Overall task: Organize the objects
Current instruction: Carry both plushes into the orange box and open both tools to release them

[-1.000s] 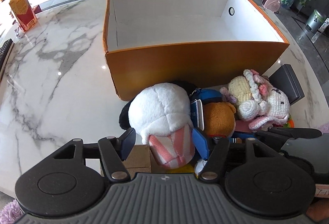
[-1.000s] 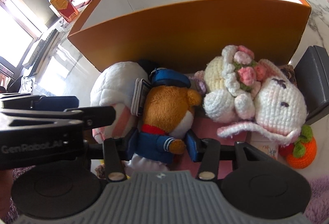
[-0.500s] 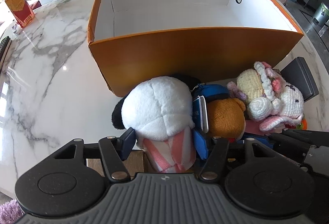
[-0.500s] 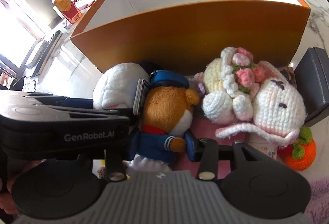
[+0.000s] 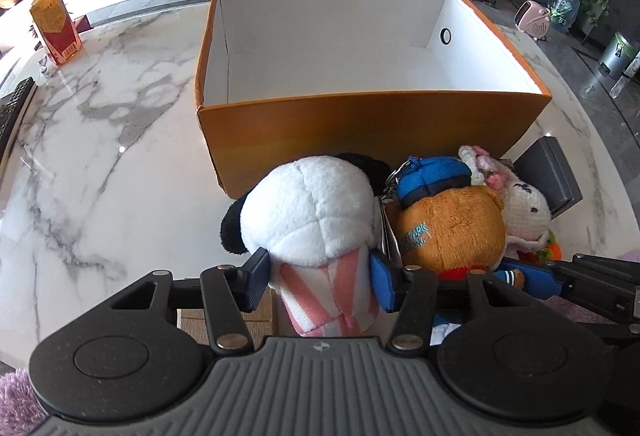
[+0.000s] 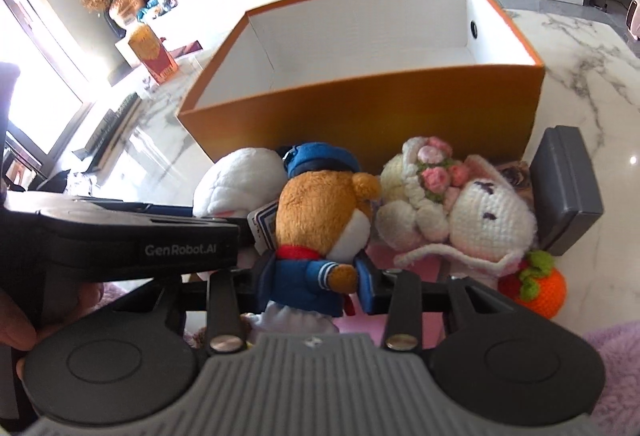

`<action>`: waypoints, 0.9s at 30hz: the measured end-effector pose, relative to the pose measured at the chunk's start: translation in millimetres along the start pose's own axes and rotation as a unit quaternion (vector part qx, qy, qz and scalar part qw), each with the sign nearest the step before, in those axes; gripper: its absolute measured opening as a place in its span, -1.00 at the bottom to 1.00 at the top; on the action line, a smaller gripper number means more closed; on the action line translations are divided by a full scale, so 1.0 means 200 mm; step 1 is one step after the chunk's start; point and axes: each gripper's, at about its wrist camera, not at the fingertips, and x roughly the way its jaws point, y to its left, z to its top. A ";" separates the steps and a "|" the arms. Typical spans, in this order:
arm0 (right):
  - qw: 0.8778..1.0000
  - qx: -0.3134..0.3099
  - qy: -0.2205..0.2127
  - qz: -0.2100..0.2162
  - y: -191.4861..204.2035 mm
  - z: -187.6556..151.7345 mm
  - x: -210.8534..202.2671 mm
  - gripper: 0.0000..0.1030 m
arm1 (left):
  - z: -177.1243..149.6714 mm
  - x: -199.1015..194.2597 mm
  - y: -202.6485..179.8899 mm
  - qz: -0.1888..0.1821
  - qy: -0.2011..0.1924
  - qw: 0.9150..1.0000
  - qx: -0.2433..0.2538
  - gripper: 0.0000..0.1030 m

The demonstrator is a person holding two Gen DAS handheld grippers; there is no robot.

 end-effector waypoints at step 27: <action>0.988 -0.035 -0.150 -0.013 -0.07 0.65 -0.29 -0.17 | 0.55 -0.25 0.00 -0.014 -0.119 0.992 0.029 0.18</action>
